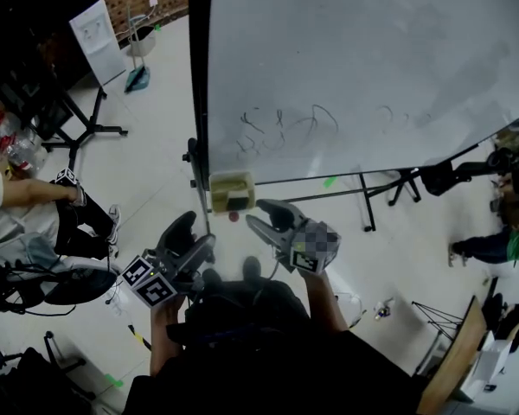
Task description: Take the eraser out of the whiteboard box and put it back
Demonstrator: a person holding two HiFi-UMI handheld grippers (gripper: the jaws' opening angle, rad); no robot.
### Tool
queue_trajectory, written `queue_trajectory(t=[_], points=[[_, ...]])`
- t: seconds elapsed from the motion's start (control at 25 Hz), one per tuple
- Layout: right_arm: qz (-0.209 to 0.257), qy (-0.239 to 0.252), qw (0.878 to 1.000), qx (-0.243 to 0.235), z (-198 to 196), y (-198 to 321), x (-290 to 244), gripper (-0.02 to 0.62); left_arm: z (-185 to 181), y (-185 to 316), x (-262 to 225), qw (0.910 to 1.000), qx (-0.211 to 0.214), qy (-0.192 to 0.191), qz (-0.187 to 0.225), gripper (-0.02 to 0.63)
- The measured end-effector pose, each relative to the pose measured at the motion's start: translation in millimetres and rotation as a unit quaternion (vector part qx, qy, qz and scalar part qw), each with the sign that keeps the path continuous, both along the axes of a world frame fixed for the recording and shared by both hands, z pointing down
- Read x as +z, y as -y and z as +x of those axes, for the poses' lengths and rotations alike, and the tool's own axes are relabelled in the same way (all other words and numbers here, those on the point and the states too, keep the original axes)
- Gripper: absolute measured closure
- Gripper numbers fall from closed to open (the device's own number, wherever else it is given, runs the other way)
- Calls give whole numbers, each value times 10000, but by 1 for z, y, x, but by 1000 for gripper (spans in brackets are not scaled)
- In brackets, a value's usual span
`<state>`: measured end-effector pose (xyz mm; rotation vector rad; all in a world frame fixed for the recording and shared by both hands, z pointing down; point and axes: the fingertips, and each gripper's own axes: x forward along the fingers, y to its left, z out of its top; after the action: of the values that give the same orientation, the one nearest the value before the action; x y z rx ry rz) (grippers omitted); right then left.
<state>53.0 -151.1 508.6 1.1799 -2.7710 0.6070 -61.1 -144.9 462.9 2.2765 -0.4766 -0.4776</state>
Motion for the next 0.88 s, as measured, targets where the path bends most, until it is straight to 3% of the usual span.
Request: queue_trajectory(t=[0.36, 0.88], points=[[-123, -458, 9986, -234, 11, 24, 25, 380, 27, 7, -1, 9997, 52, 229, -79, 239], [-153, -1006, 9939, -414, 6, 38, 51, 380, 38, 13, 4, 9997, 22, 79, -249, 239]])
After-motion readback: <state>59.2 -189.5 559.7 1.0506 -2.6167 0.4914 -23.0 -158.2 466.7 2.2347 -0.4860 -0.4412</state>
